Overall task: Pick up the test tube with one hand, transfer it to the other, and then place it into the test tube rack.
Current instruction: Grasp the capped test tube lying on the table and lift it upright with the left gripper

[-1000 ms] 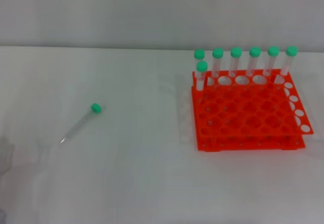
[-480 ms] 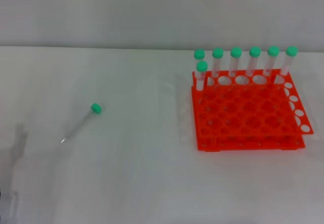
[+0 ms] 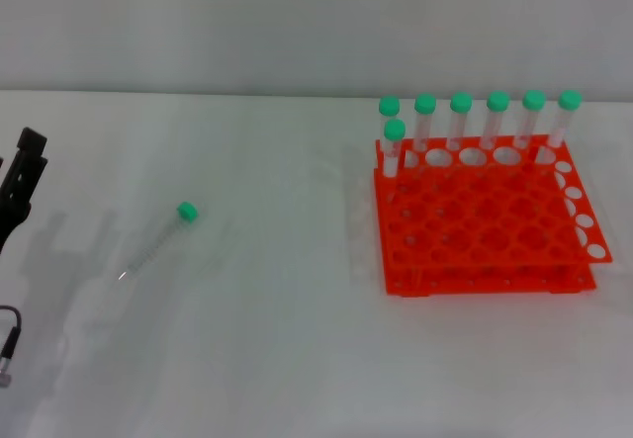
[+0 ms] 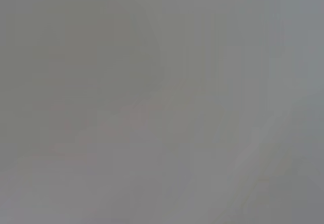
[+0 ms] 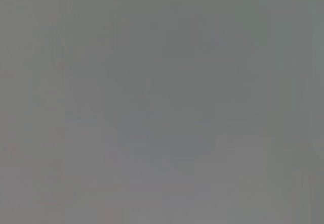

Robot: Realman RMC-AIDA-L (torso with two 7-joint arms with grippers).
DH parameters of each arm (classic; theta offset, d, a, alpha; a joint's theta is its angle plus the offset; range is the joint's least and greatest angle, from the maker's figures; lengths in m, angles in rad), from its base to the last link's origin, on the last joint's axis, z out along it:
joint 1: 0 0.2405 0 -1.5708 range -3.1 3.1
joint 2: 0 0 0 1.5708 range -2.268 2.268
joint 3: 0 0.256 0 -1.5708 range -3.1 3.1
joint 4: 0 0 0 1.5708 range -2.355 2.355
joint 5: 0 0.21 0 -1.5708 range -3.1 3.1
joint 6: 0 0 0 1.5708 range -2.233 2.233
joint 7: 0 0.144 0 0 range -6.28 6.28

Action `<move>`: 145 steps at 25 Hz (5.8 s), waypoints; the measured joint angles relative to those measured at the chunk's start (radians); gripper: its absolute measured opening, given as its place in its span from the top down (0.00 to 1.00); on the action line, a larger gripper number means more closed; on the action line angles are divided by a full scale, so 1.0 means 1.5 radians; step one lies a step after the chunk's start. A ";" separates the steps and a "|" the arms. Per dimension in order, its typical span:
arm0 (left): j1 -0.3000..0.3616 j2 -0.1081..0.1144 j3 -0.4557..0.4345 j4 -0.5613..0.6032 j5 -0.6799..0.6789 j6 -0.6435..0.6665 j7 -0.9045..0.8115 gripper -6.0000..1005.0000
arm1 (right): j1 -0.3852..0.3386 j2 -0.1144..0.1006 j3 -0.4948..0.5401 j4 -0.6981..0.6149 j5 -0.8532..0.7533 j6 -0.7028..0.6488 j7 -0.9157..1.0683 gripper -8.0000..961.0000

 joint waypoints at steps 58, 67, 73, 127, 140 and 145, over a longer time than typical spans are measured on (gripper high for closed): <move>-0.639 0.048 0.091 -0.409 1.430 -0.176 -1.028 0.24 | 0.036 -0.002 0.005 -0.005 0.005 0.001 0.003 0.09; -0.646 0.043 0.091 -0.368 1.443 -0.199 -1.034 0.24 | 0.035 -0.003 0.005 -0.005 0.005 0.000 0.003 0.09; -0.651 0.041 0.091 -0.360 1.469 -0.202 -1.041 0.24 | 0.036 -0.004 0.005 -0.006 0.005 -0.001 0.002 0.09; -0.643 0.016 0.090 -0.315 1.543 -0.230 -1.097 0.74 | 0.036 -0.003 0.005 -0.006 0.005 -0.001 0.003 0.09; -0.661 0.023 0.090 -0.316 1.509 -0.269 -1.087 0.80 | 0.036 -0.004 0.005 -0.006 0.005 -0.002 0.004 0.09; -0.661 0.019 0.090 -0.312 1.410 -0.349 -1.033 0.80 | 0.036 -0.005 0.006 -0.006 0.005 -0.002 0.004 0.09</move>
